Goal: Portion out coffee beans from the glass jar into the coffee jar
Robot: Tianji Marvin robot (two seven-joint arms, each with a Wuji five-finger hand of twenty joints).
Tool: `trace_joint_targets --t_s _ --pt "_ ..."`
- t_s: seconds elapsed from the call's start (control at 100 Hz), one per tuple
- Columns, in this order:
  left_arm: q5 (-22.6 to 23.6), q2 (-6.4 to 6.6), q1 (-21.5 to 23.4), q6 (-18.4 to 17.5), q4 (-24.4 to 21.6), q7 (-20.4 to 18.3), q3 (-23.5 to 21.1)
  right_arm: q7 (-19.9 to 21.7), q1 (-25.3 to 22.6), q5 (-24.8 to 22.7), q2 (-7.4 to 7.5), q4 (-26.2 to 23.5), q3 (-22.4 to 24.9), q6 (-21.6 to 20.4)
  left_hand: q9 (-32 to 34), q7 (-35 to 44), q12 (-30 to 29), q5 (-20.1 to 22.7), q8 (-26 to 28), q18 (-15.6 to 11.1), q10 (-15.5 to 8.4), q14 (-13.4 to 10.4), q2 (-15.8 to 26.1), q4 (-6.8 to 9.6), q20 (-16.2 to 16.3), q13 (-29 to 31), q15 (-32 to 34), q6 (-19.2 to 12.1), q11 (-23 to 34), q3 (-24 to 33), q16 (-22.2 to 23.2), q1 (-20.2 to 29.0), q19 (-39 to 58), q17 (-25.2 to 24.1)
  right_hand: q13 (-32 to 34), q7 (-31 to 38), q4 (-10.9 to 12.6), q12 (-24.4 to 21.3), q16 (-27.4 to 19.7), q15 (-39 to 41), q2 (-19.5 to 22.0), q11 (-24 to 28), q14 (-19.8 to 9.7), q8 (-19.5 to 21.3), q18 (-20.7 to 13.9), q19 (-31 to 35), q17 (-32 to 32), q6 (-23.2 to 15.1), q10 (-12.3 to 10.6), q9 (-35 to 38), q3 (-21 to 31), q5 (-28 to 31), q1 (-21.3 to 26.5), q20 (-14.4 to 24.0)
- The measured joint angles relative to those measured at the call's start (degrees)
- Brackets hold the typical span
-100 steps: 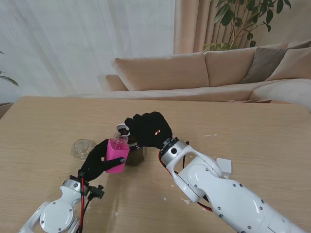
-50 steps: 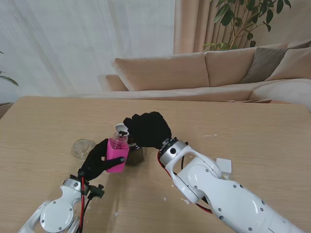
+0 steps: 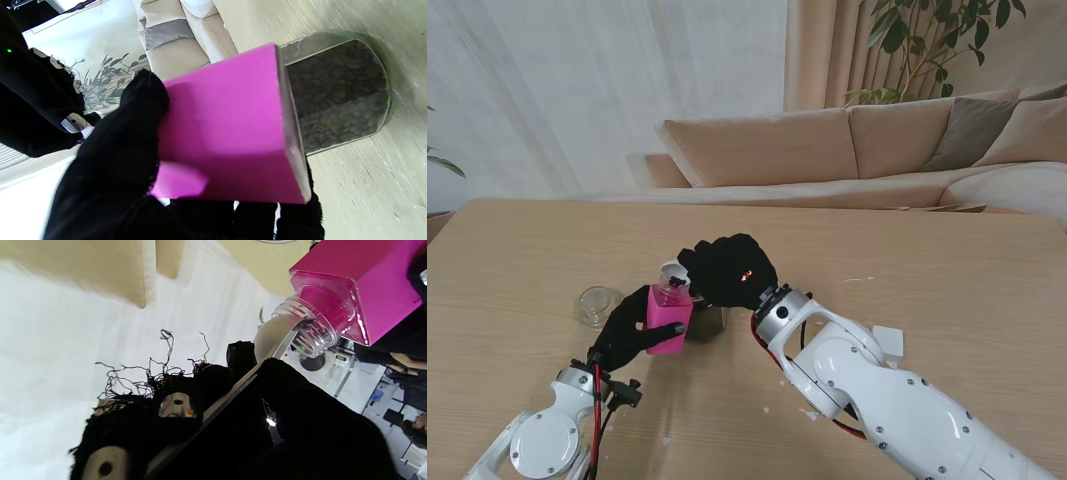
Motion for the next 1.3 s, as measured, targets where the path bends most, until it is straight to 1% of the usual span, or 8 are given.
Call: trace_joint_targets --t_s 0.13,0.41,0.53,0.73,0.87,0.98,1.23,1.3 --pt "0.0 0.00 0.0 0.0 0.0 0.0 0.0 -2.7 0.6 -5.4 0.30 0.6 -1.3 3.7 0.0 0.0 0.0 0.0 0.0 0.0 0.0 0.0 0.0 0.00 0.0 0.0 0.0 0.0 0.0 0.0 0.0 0.0 0.0 0.0 0.0 0.0 0.0 0.0 0.0 0.0 0.0 0.0 0.0 0.0 0.0 0.0 0.0 -0.1 0.0 0.0 0.0 0.0 0.0 0.0" --pt "-0.1 0.00 -0.1 0.0 0.0 0.0 0.1 -2.4 0.9 -3.9 0.32 0.9 -1.4 3.0 0.0 0.0 0.0 0.0 0.0 0.0 0.0 0.0 0.0 0.00 0.0 0.0 0.0 0.0 0.0 0.0 0.0 0.0 0.0 0.0 0.0 0.0 0.0 0.0 0.0 0.0 0.0 0.0 0.0 0.0 0.0 0.0 0.0 -0.1 0.0 0.0 0.0 0.0 0.0 0.0" --pt "-0.1 0.00 -0.1 0.1 0.0 0.0 0.1 -0.4 0.9 -1.1 0.29 0.7 -0.6 -0.1 0.0 0.0 0.0 0.0 0.0 0.0 0.0 0.0 0.0 0.00 0.0 0.0 0.0 0.0 0.0 0.0 0.0 0.1 0.0 0.0 0.0 0.0 0.0 0.0 0.0 0.0 0.0 0.0 0.0 0.0 0.0 0.0 0.0 -0.1 0.0 0.0 0.0 0.0 0.0 0.0" --pt "-0.1 -0.01 -0.1 0.1 0.1 0.0 0.1 -2.0 0.9 -2.9 0.27 0.9 -1.2 3.7 0.0 0.0 0.0 0.0 0.0 0.0 0.0 0.0 0.0 0.00 0.0 0.0 0.0 0.0 0.0 0.0 0.0 0.1 0.0 0.4 0.0 0.0 0.0 0.0 0.0 0.0 0.0 0.0 -0.1 0.0 -0.1 0.0 0.0 -0.1 -0.1 0.0 0.0 0.0 0.0 0.0" --pt "-0.1 -0.02 -0.2 0.1 0.1 0.0 0.1 -0.1 0.4 0.2 0.21 0.3 -0.1 0.0 0.0 0.0 0.0 0.0 0.0 0.0 0.0 0.0 0.0 0.00 0.0 0.0 0.0 0.0 0.0 -0.1 0.0 0.1 0.0 0.4 0.0 0.0 0.0 0.0 0.0 0.0 0.0 0.0 -0.1 0.0 -0.1 0.0 0.0 -0.1 -0.1 0.0 0.0 0.0 0.0 0.0" --pt "0.0 -0.02 -0.2 0.2 0.1 0.1 0.2 -1.9 0.4 -2.6 0.24 0.4 -0.9 2.5 0.0 0.0 0.0 0.0 0.0 0.0 0.0 0.0 0.0 0.00 0.0 0.0 0.0 0.0 0.0 -0.1 0.0 0.1 0.0 0.4 0.0 0.0 0.0 0.0 0.0 0.0 0.0 0.0 -0.1 0.0 -0.1 0.0 0.0 -0.1 -0.1 0.0 0.0 0.0 0.0 0.0" --pt "0.0 -0.02 -0.3 0.2 0.1 0.1 0.2 -1.2 0.4 -3.1 0.24 0.4 -0.9 3.0 0.0 0.0 0.0 0.0 0.0 0.0 0.0 0.0 0.0 0.00 0.0 0.0 0.0 0.0 0.0 -0.1 0.0 0.1 0.0 0.4 0.0 0.0 0.0 0.0 0.0 0.0 0.0 0.0 -0.1 0.0 -0.1 0.0 0.0 -0.1 -0.1 0.0 0.0 0.0 0.0 0.0" --pt "0.0 -0.03 -0.3 0.2 0.1 0.1 0.2 -2.3 0.5 -4.1 0.28 0.6 -1.3 3.9 0.0 0.0 0.0 0.0 0.0 0.0 0.0 0.0 0.0 0.00 0.0 0.0 0.0 0.0 0.0 -0.1 0.0 0.1 0.0 0.4 0.0 0.0 0.0 0.0 0.0 0.0 0.0 0.0 -0.1 0.0 -0.1 0.0 0.0 -0.6 -0.1 0.0 0.0 0.0 0.0 0.0"
